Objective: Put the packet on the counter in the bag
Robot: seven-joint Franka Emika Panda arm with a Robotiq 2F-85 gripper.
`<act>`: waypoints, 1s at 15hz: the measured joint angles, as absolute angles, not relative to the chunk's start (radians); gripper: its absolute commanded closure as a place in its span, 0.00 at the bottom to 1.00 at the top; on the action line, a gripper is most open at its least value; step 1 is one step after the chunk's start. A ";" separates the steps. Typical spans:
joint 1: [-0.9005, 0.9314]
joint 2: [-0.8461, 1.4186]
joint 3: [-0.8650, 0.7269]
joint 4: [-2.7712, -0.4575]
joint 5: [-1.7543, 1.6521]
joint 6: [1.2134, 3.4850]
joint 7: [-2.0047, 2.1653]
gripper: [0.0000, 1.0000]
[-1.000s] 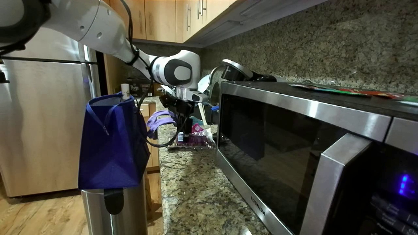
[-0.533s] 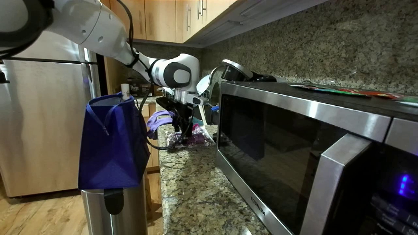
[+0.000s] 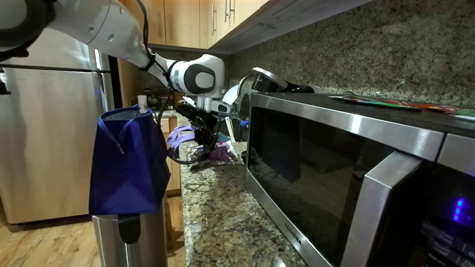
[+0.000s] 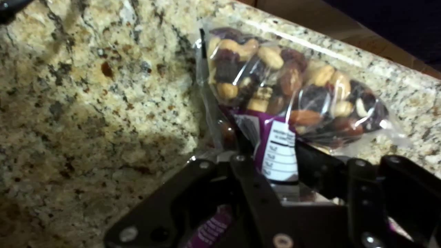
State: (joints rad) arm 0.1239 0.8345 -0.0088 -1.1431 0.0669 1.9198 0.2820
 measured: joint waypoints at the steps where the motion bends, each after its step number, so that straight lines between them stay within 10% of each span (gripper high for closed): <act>1: 0.132 0.823 -0.004 -1.148 0.065 1.920 0.274 0.94; 15: 0.269 0.442 0.044 -1.365 -0.080 1.988 0.252 0.93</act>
State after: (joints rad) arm 0.2688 0.4416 0.0444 -1.3650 -0.0801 1.9876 0.2518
